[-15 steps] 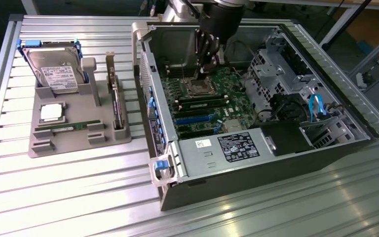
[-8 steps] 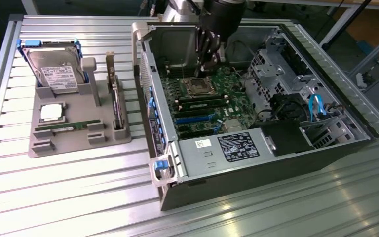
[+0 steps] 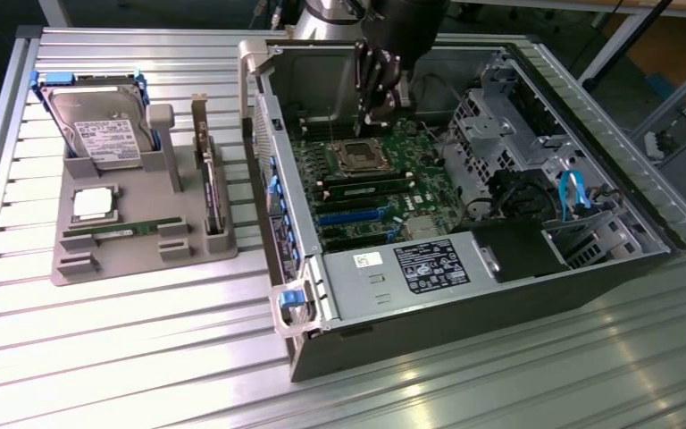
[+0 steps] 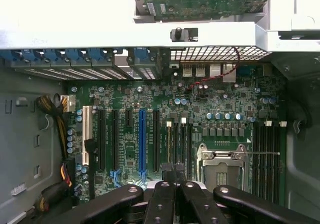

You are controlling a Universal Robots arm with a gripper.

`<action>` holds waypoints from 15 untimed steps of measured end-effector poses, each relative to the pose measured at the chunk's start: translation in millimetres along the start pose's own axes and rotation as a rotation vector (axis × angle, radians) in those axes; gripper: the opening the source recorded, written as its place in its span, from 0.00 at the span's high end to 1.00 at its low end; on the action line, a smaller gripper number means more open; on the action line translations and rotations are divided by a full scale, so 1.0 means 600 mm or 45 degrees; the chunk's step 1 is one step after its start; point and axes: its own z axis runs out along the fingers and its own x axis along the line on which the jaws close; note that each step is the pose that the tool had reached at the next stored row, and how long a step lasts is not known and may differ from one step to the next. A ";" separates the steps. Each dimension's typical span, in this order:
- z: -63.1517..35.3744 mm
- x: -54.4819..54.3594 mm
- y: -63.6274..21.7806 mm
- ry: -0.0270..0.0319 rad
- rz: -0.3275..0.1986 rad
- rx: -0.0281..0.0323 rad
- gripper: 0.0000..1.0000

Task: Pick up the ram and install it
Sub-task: 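Press down the ram until it locks into place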

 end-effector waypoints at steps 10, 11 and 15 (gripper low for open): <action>-0.001 0.000 -0.015 0.0004 0.000 -0.0004 0.90; -0.001 0.000 -0.018 0.0004 0.000 -0.0005 0.90; -0.001 0.000 -0.025 0.0003 0.000 -0.0006 0.90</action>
